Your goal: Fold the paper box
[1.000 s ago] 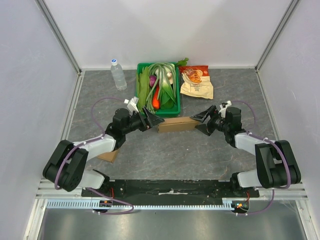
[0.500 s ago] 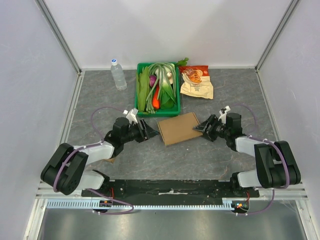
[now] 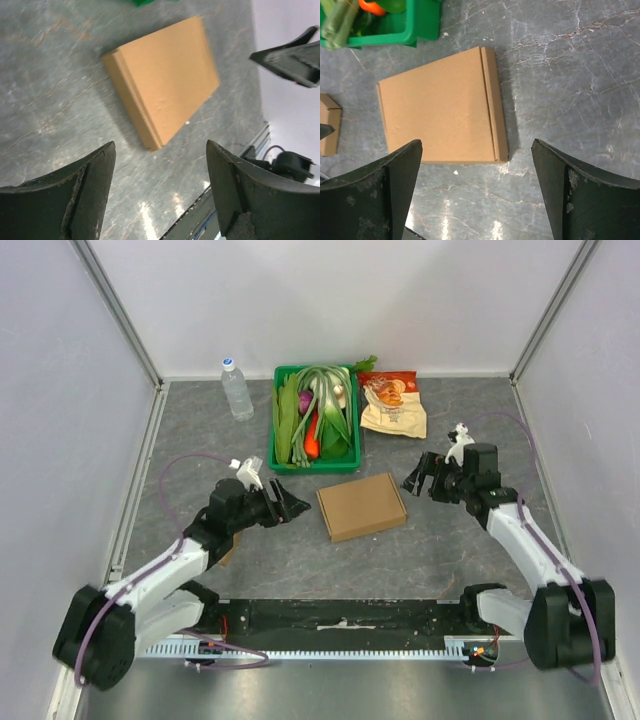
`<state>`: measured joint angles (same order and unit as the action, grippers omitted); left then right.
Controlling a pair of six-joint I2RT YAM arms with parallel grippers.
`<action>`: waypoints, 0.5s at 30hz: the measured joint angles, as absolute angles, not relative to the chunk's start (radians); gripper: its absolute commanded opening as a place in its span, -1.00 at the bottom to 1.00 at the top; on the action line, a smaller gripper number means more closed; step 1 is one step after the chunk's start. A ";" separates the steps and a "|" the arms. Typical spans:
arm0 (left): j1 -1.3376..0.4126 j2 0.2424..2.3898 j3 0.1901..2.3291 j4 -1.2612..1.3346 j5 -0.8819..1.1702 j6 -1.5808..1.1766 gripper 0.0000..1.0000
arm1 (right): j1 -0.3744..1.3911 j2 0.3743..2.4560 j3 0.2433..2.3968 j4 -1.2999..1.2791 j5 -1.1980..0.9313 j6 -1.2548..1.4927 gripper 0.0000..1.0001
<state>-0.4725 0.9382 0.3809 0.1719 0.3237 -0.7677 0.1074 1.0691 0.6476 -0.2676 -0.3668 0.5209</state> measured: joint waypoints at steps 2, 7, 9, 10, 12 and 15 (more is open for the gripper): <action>-0.472 1.029 0.381 0.187 0.324 -0.781 0.54 | 0.107 1.163 0.683 -0.258 -0.379 0.485 0.68; -0.489 1.280 0.415 0.226 0.326 -0.811 0.56 | 0.107 1.386 0.754 -0.242 -0.425 0.428 0.47; -0.509 1.375 0.468 0.238 0.327 -0.815 0.54 | 0.110 1.441 0.754 -0.229 -0.450 0.422 0.46; -0.521 1.408 0.493 0.244 0.327 -0.818 0.51 | 0.114 1.459 0.754 -0.228 -0.458 0.418 0.46; -0.545 1.465 0.538 0.273 0.325 -0.826 0.44 | 0.126 1.492 0.754 -0.221 -0.470 0.409 0.41; -0.579 1.566 0.611 0.313 0.324 -0.837 0.27 | 0.143 1.525 0.754 -0.209 -0.483 0.410 0.20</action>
